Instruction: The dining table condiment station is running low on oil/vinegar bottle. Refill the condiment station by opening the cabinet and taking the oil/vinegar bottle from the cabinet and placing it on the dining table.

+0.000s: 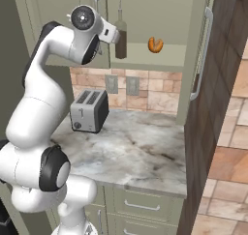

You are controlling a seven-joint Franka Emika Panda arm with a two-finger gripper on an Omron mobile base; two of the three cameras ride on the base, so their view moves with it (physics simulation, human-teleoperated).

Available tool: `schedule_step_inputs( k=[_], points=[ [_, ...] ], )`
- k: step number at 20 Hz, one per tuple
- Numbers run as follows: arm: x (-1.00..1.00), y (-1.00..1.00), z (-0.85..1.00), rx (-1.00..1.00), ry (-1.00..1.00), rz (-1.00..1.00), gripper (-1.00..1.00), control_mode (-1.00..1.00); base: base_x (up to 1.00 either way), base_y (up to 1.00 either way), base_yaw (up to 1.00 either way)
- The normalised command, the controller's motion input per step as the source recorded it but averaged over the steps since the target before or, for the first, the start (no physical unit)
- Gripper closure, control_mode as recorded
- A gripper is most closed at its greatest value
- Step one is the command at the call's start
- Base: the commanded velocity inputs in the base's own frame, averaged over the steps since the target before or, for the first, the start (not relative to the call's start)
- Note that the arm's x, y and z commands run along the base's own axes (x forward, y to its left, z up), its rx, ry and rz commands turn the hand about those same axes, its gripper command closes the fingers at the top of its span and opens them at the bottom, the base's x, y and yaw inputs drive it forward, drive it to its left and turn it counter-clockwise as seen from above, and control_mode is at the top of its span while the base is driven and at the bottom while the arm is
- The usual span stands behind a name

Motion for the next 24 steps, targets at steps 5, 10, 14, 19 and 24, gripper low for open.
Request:
schedule_step_inputs(
  k=[5,10,14,19,24],
  points=[
    [0.05,0.0,-0.07,0.0,-0.05,0.0,1.0,-1.0,0.0,0.0,0.0],
    [0.0,0.13,0.0,-0.01,0.07,0.02,1.0,-1.0,0.0,0.0,0.0],
    [-0.22,0.57,0.06,-0.17,0.24,0.11,1.0,-1.0,0.0,0.0,0.0],
    [-0.95,0.33,0.11,-0.18,0.2,0.15,1.0,-1.0,0.0,0.0,0.0],
    [-1.0,0.15,0.0,-0.11,-0.08,0.2,1.0,-1.0,0.0,0.0,0.0]
  ],
)
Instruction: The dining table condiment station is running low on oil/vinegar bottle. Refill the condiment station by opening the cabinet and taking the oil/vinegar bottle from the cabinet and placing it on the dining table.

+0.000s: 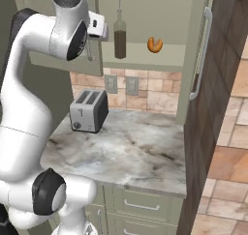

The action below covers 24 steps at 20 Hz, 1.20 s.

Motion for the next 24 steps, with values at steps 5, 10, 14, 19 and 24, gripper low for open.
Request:
schedule_step_inputs(
  k=[5,10,14,19,24],
  points=[
    [-1.0,0.23,0.0,-0.09,-0.12,0.21,1.0,-1.0,0.0,0.0,0.0],
    [-0.84,0.15,0.03,-0.08,-0.03,0.09,-1.0,-1.0,0.0,0.0,0.0],
    [-0.19,-0.49,0.03,-0.01,-0.14,0.0,-1.0,-1.0,0.0,0.0,0.0],
    [-0.02,-0.36,0.0,-0.04,-0.21,0.0,-1.0,-1.0,0.0,0.0,0.0],
    [0.0,-0.46,0.0,-0.23,-0.25,0.1,-1.0,-1.0,0.0,0.0,0.0]
  ],
)
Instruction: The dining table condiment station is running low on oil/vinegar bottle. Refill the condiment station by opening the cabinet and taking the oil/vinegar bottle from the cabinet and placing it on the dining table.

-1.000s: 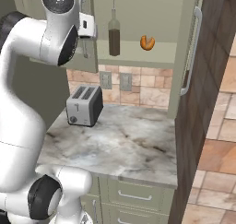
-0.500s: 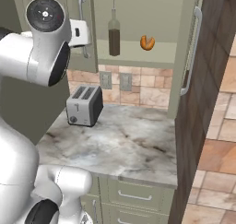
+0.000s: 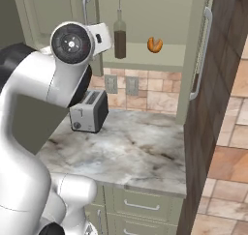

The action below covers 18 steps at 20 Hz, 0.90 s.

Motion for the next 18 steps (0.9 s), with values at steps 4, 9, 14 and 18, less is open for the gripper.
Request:
schedule_step_inputs(
  k=[4,9,14,18],
  points=[
    [0.0,-0.65,0.0,-0.38,-0.19,0.16,-1.0,-1.0,0.0,0.0,0.0],
    [0.02,-0.5,-0.11,-0.44,-0.1,0.17,-1.0,-1.0,0.0,0.0,0.0],
    [0.17,-0.16,-0.32,-0.49,-0.17,0.2,-1.0,-1.0,0.0,0.0,0.0],
    [0.29,-0.01,-0.33,-0.47,-0.26,0.2,-1.0,-1.0,0.0,0.0,0.0]
  ],
)
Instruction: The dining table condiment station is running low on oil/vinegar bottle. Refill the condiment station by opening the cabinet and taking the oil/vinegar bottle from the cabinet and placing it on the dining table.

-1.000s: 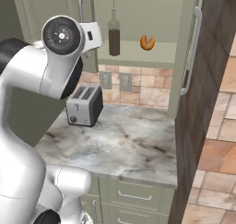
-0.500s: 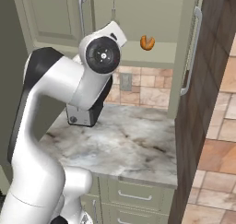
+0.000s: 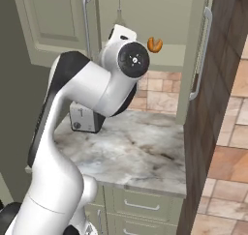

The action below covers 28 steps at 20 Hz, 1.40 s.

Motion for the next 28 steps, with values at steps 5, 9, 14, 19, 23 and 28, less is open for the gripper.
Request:
schedule_step_inputs(
  k=[5,9,14,19,23,28],
  points=[
    [0.54,0.06,-0.21,-0.39,-0.31,0.09,-1.0,-1.0,0.0,0.0,0.0],
    [0.52,0.34,0.11,-0.2,-0.19,0.0,-1.0,-1.0,0.0,0.0,0.0],
    [0.46,0.34,0.34,-0.13,-0.06,0.0,-1.0,-1.0,0.0,0.0,0.0],
    [0.46,0.06,0.24,-0.03,0.0,0.03,-1.0,-1.0,0.0,0.0,0.0],
    [0.41,0.0,0.11,0.0,0.0,0.11,-1.0,-1.0,0.0,0.0,0.0],
    [0.36,0.0,0.01,0.0,0.0,0.15,-1.0,-1.0,0.0,0.0,0.0]
  ],
)
